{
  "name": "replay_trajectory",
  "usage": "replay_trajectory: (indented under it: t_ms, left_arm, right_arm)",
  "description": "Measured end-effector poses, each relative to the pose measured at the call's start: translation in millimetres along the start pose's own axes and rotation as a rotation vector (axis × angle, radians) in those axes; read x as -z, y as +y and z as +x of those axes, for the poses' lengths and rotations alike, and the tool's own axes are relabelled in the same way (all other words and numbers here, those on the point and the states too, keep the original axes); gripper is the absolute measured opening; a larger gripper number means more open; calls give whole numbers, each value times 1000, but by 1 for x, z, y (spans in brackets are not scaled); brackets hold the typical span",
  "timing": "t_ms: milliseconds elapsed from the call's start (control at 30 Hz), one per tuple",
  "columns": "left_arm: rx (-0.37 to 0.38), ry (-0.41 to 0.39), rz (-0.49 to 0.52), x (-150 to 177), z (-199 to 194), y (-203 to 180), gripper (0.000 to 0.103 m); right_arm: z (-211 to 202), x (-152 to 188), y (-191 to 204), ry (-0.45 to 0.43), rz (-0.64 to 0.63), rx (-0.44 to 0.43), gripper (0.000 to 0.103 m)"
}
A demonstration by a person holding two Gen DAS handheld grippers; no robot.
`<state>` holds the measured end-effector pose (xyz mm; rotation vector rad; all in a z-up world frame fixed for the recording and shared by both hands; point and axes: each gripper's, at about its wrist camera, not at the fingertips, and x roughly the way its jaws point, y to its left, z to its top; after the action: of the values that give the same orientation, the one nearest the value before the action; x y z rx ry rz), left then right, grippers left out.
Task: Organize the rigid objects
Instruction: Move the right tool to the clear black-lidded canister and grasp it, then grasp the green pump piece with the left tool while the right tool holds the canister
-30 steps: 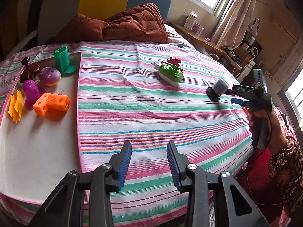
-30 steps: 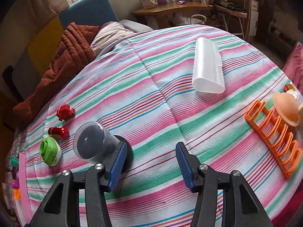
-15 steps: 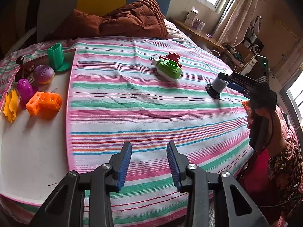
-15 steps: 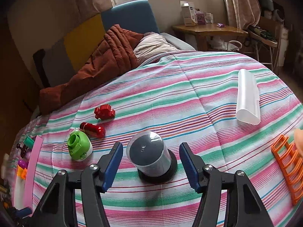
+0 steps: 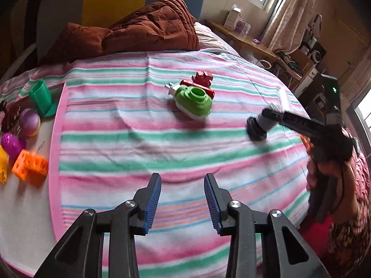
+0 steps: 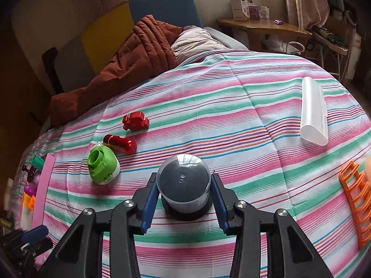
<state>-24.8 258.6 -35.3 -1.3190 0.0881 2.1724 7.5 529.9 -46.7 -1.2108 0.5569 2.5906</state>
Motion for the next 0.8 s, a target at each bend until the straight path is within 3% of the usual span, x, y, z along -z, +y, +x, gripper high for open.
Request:
replay_trajectory:
  t_ms: [200,500,567,667,800]
  left_arm:
    - [-13,30,-94,-44,36,-15,41]
    - [-109,110,-93,-93,102,-46,44]
    - [-163,101,-104,-99,111,-47,48]
    - [-172,97,-98,-104,121,-47,54]
    - [-169,80,-87,-103,119,-42,54]
  right_arm:
    - [0,2,3,16,-4,2,44]
    - [0,-1,-5,24,38,-31,44]
    - [1,-2,-4,27,38,-31,44]
    - [2,-2,-3,32,31,-27,44]
    - [2,-3,-6,41,52,-36,44]
